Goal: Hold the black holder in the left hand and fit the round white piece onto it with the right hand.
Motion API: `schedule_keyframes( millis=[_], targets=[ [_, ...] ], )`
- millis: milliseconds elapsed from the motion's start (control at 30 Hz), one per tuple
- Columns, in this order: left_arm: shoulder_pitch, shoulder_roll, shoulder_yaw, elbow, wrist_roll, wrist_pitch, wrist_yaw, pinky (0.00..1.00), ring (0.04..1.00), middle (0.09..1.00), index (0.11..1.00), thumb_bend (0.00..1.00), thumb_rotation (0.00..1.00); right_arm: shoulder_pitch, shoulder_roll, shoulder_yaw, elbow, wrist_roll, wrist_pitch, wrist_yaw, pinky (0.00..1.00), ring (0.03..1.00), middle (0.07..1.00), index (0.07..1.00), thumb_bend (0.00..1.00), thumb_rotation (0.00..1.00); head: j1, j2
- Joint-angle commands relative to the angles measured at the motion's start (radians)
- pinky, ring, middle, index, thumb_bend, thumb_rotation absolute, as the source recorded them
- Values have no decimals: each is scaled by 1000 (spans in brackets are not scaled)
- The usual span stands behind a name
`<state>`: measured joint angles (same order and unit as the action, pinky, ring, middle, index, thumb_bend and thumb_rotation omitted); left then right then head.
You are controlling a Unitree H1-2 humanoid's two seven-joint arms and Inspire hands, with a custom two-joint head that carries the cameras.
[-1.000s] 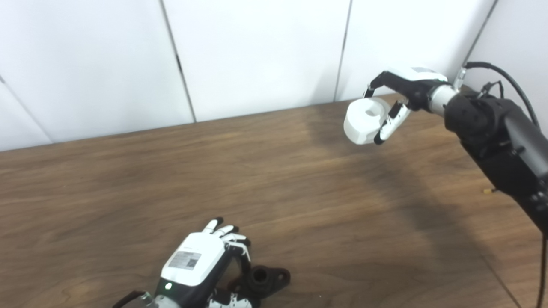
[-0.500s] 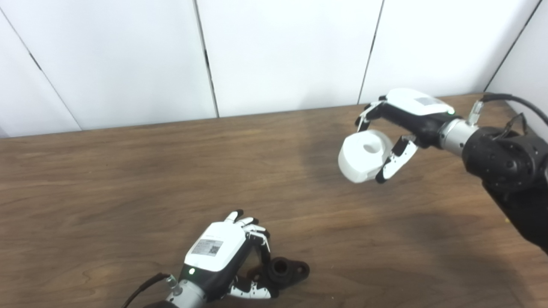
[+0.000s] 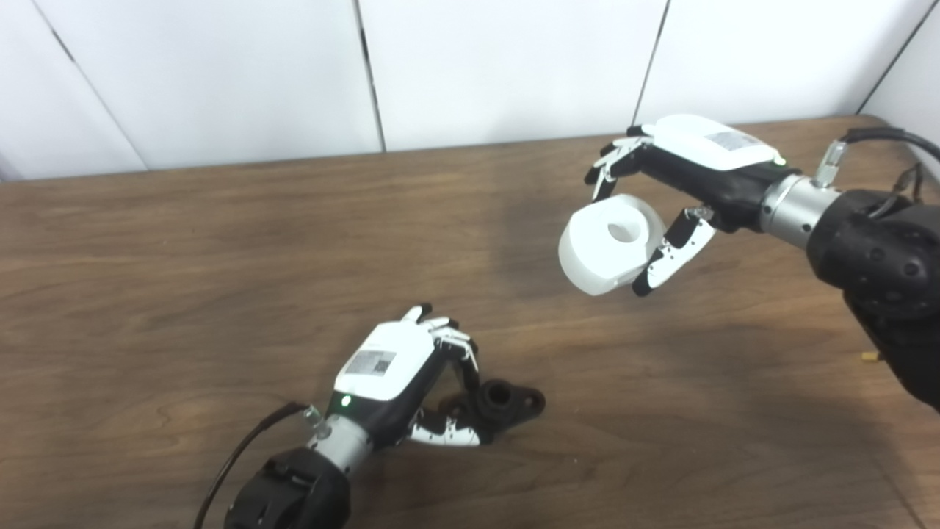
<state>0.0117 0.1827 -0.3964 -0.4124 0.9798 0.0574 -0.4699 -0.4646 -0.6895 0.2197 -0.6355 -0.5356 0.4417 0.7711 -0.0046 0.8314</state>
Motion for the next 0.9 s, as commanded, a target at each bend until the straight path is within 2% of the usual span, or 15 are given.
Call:
schedule_keyframes(
  millis=[0, 500, 633, 867],
  targets=[
    [-12, -1, -7, 21, -2, 10, -8, 999, 889, 792, 487, 520, 61, -33, 4, -11, -51, 3, 11, 5, 1000, 901, 798, 484, 525, 141, -1, 2],
    [-45, 0, -8, 35, -5, 31, -20, 990, 894, 802, 488, 519, 63, -40, 144, -25, -190, -71, 27, 195, 1000, 906, 796, 483, 526, 143, -6, 35],
    [-46, 1, -11, 35, -2, 32, -17, 984, 887, 797, 487, 520, 62, -29, 165, -7, -200, -97, 27, 216, 1000, 909, 793, 483, 526, 145, -6, 35],
    [-49, 3, -10, 27, -10, 40, -24, 996, 891, 799, 487, 520, 61, -10, 190, 36, -203, -118, 16, 206, 1000, 902, 794, 483, 526, 145, -10, 46]
  ],
)
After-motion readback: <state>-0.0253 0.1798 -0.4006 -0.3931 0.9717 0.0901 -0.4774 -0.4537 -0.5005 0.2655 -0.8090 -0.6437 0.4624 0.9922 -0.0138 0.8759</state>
